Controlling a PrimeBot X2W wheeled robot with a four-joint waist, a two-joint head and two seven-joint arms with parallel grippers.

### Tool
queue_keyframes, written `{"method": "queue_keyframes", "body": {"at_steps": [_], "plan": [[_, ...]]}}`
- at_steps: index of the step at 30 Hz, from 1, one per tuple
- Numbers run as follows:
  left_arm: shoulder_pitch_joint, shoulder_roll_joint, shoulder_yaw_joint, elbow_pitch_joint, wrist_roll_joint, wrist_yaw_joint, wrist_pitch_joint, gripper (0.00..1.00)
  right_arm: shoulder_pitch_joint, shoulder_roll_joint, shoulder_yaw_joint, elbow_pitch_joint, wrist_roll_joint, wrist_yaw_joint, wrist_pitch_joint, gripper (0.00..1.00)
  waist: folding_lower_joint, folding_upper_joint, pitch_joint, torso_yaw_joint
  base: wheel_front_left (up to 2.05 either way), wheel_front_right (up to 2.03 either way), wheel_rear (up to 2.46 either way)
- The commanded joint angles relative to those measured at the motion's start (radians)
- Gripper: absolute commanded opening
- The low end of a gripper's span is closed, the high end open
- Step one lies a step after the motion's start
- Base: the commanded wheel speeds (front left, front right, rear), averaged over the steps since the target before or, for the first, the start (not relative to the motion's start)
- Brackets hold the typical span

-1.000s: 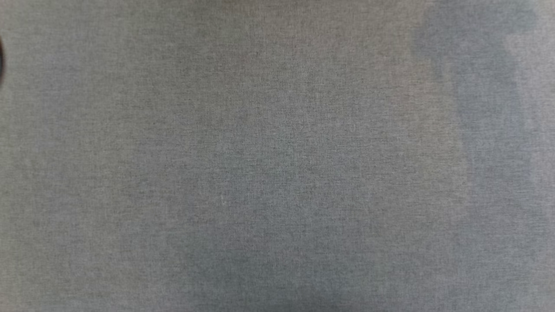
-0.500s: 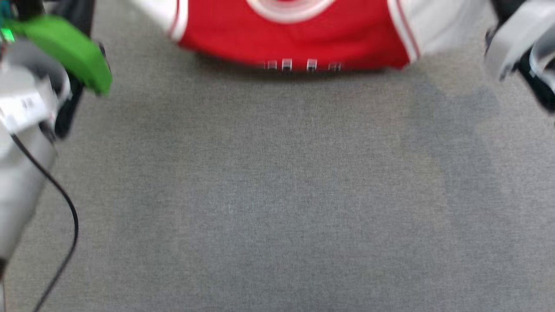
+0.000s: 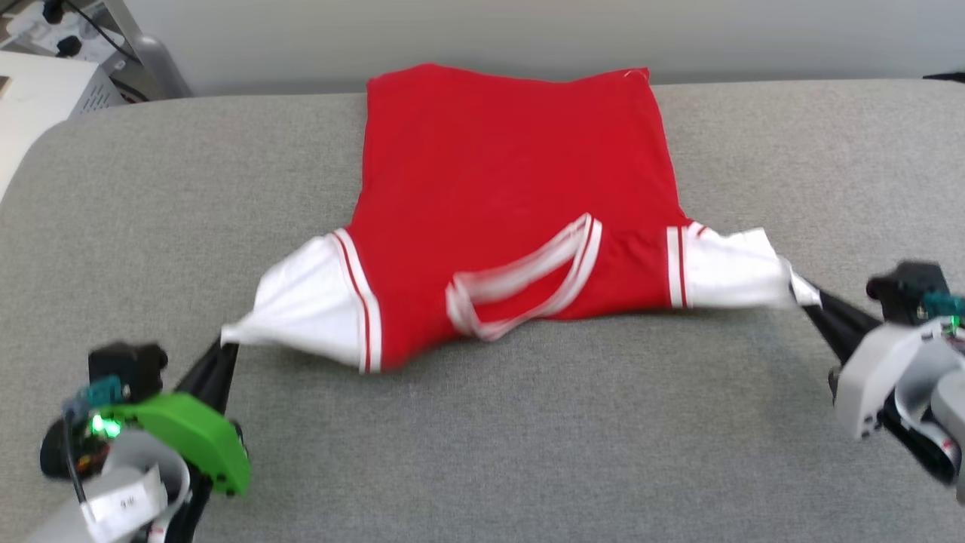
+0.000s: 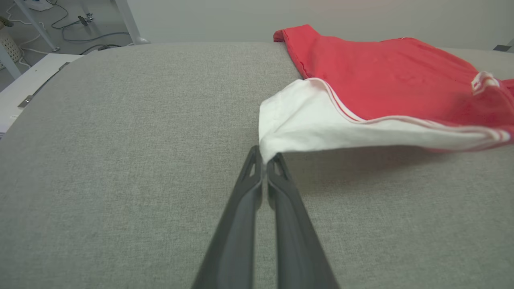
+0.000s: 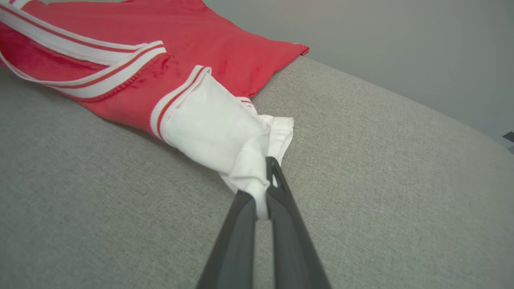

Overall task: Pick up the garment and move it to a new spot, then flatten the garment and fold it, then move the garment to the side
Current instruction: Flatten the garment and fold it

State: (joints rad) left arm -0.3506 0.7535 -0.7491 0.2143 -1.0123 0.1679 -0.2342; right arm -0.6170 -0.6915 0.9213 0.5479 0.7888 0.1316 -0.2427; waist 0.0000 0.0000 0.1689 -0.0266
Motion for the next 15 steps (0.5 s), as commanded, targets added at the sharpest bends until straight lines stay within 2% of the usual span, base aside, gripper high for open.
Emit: {"method": "queue_keyframes", "body": {"at_steps": [1,9,15], "plan": [[0.050,0.007,0.004,-0.006,-0.019,0.019,-0.008,0.00,0.054,-0.004,-0.021,-0.002,0.012,-0.001,-0.007,0.00,0.0000,0.0000,-0.020,-0.003,0.00,0.00,0.00],[0.233,0.006,0.023,-0.028,-0.056,0.074,-0.022,0.00,0.298,-0.006,-0.140,0.007,0.020,-0.001,-0.013,0.00,0.0000,0.0000,-0.057,0.004,0.00,0.00,0.00],[0.292,0.000,0.031,-0.049,-0.052,0.087,-0.025,0.00,0.463,-0.003,-0.230,-0.024,0.025,-0.001,-0.009,0.00,0.0000,0.0000,-0.062,0.024,0.00,0.00,0.00]]}}
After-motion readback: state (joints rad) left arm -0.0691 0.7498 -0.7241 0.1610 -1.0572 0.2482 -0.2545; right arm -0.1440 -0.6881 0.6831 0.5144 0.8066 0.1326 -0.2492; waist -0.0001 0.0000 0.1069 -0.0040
